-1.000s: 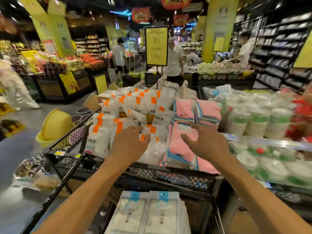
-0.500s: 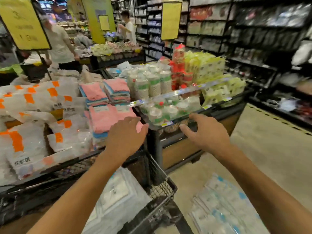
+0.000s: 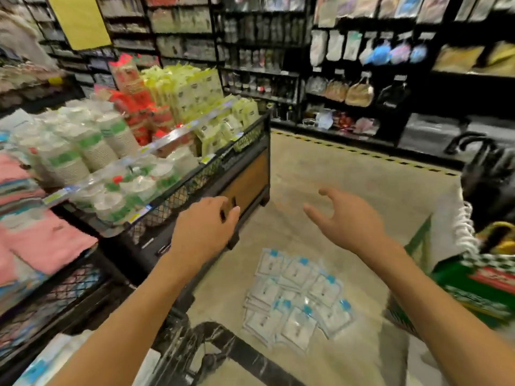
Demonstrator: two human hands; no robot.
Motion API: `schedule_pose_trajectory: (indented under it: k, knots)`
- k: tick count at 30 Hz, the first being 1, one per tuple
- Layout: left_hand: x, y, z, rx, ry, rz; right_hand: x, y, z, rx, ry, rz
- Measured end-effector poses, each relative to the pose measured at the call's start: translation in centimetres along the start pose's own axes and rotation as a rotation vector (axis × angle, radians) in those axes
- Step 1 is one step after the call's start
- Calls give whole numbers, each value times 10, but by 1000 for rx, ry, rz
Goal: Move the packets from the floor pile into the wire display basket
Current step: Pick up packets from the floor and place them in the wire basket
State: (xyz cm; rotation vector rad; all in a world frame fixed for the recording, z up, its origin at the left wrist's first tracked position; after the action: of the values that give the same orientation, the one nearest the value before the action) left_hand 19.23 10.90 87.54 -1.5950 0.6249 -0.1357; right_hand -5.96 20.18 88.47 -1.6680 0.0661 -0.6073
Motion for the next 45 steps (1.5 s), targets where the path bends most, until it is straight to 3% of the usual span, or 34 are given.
schedule_pose_trajectory:
  k: [11,18,26,34,40,45]
  knots:
    - [-87,118,-104,151,95,-30,-167,25,-54,31,266,7]
    - [-90,196,-175,150,193,-103,-226,77,-95,-14,390,74]
    - [-73,330,-266,359,241,-34,-280,162,-158,37,562,107]
    - [-32,535,-323,509,229,-124,-369,332,-215,151,654,76]
    - [14,730,-328,549,144,-101,-450,520,-248,231,688,68]
    - [69,891,-330,574,188,-142,-513,680,-243,255,716,69]
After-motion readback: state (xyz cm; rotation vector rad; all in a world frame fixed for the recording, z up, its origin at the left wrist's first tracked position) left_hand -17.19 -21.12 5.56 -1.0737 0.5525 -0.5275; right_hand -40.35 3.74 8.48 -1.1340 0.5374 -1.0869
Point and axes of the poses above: each hand's wrist, its own z-axis away from the middle knuckle, its own y-axis out of the palm, x = y × z, the point moved 1 cm from there along -z, towards the middle knuckle, and after that the axes turned 6 degrees about y, right-handed, at the moved point
